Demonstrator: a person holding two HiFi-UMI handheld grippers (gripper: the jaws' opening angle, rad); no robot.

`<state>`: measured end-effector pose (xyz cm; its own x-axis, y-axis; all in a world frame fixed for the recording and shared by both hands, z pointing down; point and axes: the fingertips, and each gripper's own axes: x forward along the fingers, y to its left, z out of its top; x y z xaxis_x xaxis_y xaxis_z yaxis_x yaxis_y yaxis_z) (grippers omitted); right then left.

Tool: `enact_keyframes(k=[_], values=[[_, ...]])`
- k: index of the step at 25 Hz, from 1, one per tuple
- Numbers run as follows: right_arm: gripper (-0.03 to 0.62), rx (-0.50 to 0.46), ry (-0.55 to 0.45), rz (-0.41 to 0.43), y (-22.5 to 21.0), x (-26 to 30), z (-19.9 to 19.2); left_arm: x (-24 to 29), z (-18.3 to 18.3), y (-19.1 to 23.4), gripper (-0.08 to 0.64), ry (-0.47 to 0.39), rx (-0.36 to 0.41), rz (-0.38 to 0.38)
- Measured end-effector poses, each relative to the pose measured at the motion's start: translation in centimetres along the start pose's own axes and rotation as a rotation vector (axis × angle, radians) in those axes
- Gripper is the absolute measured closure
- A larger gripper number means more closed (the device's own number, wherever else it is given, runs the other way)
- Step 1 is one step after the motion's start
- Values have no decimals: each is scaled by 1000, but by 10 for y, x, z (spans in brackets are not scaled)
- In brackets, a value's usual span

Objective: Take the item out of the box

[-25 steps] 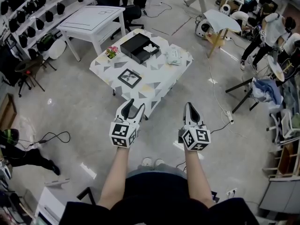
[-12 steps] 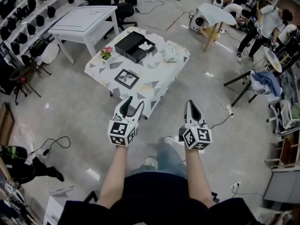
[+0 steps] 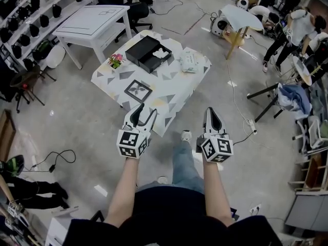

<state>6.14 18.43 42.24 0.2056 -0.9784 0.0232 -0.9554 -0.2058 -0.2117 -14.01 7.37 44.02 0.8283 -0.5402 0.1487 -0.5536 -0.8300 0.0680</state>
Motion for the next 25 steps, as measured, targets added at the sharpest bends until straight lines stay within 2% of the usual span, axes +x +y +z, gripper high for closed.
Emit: enact_keyframes(k=[6,19,25], values=[[589,1,29,48,-20,66,2,46,3,28,348,5,-16,68],[589,-62,134,297,-70,292,10,193,12,105,348,32,-88,308],[589,-69,186,395,-84,376,5,252,22,133,348,24,-102,401]])
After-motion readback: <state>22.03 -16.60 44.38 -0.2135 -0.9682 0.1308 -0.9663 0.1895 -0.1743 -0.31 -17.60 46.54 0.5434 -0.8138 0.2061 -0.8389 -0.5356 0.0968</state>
